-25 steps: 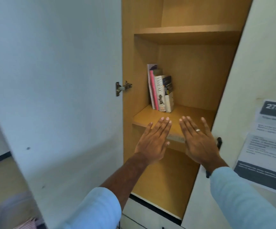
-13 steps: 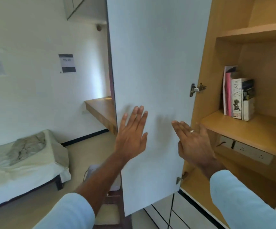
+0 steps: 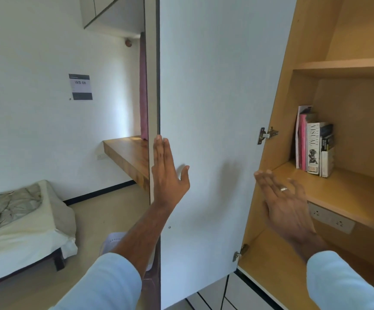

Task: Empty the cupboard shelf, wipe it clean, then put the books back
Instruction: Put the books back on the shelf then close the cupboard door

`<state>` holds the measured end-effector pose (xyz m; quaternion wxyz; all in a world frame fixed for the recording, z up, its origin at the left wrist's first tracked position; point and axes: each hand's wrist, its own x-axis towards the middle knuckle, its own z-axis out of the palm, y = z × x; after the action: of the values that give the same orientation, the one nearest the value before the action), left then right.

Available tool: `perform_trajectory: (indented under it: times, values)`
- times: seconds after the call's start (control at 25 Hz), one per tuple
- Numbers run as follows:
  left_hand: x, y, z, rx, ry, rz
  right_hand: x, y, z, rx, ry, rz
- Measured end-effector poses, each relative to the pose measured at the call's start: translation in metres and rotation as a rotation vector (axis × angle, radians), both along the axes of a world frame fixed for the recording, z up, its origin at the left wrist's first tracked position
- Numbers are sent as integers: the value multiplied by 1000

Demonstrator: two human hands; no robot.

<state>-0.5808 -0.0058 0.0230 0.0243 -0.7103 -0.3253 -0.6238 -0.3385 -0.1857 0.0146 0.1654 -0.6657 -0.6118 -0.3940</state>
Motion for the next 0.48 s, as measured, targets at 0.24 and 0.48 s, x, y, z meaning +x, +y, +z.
perform_trajectory:
  times: [0.24, 0.48]
  values:
    - [9, -67, -9, 168, 103, 95, 22, -29, -1, 59, 99, -74]
    - [60, -156, -22, 387, 189, -136, 30, -74, 11, 149, 216, -120]
